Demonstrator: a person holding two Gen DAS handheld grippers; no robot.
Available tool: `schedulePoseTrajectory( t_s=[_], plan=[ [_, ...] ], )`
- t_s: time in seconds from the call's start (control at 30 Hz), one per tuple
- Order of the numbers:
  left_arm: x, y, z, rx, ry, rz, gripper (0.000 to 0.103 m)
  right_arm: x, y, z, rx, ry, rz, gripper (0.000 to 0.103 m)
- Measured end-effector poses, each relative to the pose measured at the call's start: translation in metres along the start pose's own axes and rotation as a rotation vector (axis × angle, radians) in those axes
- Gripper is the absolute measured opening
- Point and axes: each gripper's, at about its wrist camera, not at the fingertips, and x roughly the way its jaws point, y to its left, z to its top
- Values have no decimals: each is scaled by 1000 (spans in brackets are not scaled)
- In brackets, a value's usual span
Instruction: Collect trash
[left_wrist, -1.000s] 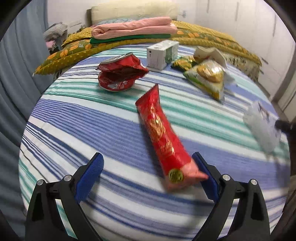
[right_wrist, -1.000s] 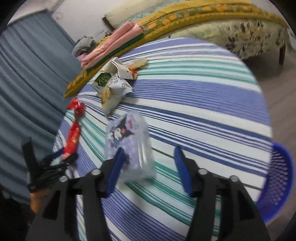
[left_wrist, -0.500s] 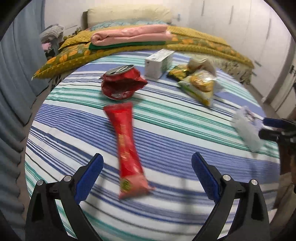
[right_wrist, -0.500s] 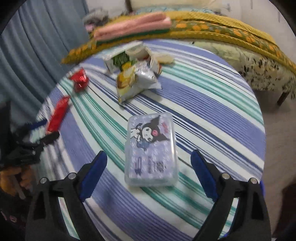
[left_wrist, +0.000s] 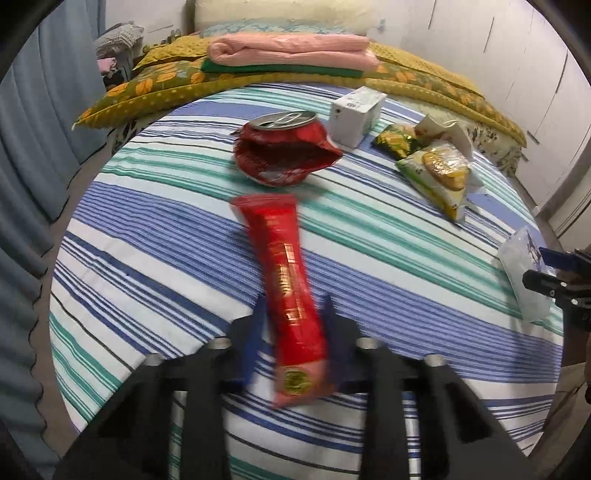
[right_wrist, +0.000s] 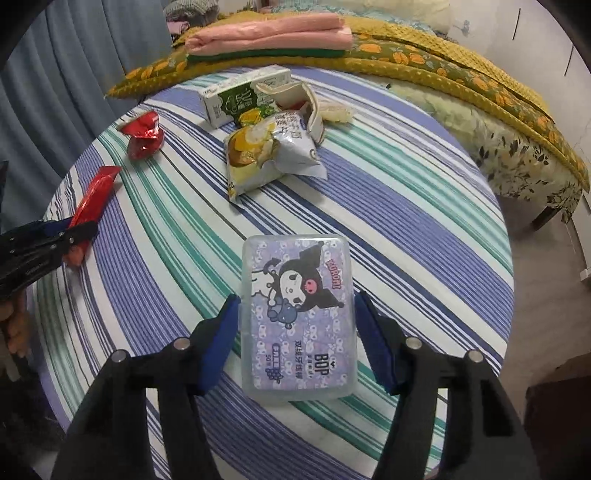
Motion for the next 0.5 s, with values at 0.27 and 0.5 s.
schedulePoseTrajectory(
  t_s=[0.27,0.5],
  plan=[
    [-26,-23,-19,16,-59,-73,17,-30,-41,-21,122,-82,125,62],
    [-52,-95,-31,89,-82,-218,17,-60,-104,-59,232,-135,146,62]
  ],
)
